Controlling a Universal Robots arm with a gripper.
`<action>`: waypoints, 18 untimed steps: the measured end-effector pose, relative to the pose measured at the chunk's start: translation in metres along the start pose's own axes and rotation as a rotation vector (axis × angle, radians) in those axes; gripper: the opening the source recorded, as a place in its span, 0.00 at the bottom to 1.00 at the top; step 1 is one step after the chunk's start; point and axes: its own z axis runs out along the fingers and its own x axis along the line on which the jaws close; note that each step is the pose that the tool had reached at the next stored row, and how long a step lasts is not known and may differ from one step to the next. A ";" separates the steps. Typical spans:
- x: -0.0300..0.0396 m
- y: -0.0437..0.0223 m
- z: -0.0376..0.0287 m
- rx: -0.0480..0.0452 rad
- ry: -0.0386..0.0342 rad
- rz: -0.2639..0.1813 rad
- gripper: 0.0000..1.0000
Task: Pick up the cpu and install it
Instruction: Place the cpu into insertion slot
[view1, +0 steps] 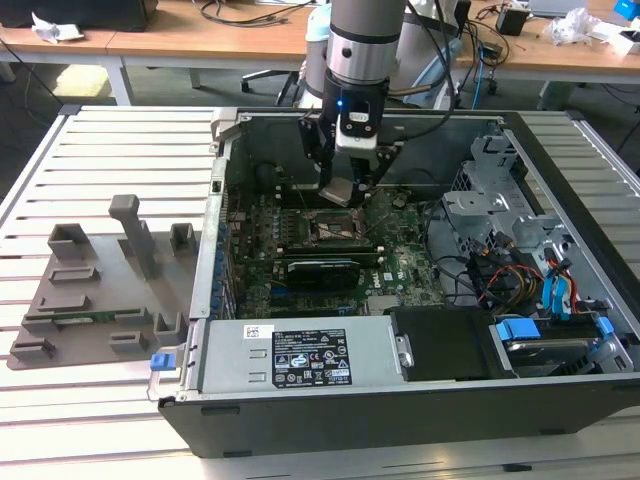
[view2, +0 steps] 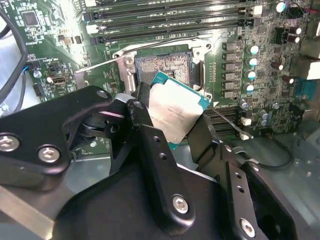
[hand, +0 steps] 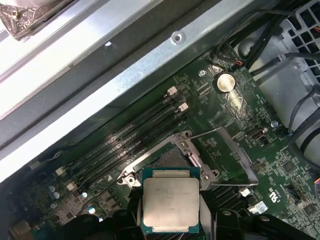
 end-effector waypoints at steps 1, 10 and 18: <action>0.0000 0.0000 0.0001 0.0000 0.0006 0.011 0.55; 0.0000 0.0000 0.0002 0.0006 0.0041 0.076 0.55; 0.0000 0.0000 0.0004 0.0028 0.0071 0.155 0.55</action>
